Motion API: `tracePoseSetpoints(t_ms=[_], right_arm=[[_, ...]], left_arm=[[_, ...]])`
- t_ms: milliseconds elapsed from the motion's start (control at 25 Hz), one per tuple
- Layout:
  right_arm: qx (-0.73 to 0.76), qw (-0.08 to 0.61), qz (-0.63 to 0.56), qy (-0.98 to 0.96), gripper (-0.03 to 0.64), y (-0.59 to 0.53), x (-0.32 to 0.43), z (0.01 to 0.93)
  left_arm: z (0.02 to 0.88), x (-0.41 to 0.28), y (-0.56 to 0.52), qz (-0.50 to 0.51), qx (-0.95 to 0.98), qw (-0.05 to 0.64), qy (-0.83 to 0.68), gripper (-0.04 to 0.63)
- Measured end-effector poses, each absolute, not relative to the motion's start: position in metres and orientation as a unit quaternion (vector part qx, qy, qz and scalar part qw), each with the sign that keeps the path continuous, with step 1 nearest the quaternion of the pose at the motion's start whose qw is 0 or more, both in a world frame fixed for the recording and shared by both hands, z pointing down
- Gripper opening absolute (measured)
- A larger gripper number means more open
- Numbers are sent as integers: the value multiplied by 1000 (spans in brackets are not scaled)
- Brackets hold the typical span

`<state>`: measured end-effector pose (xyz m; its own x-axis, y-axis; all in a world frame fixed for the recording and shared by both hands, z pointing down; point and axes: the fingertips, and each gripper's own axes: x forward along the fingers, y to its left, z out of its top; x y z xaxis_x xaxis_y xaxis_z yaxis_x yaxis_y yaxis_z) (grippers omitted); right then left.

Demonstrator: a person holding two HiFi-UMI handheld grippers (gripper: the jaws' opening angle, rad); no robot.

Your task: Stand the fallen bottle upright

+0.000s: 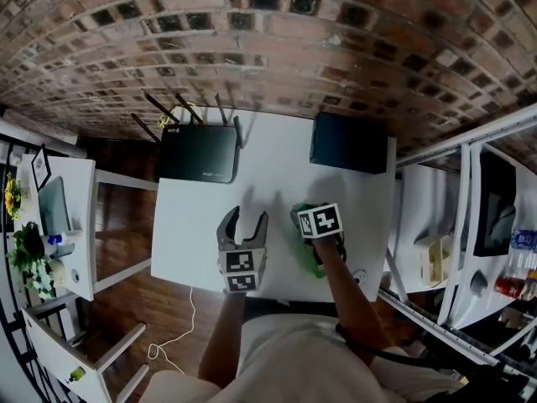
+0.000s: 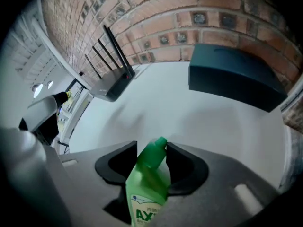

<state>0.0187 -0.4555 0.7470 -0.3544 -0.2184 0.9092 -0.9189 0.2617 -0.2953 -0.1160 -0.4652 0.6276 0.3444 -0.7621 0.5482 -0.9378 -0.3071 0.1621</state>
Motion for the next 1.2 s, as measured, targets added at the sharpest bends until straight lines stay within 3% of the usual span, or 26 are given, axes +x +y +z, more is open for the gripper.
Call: tracePoseSetpoints(t_ms=[360,880,1200], right_arm=[[427,264,451,-738,142,-440,27,675],[485,12,303,-820,133,-360,95,559],[555,-25,201,-807,140,-285,114,538]], left_arm=[[605,-88,-451,183,812,226,-506,285],[568,3,-437,169,884,174,-399,285],[561,31,-396,174,906,155,-353,286]])
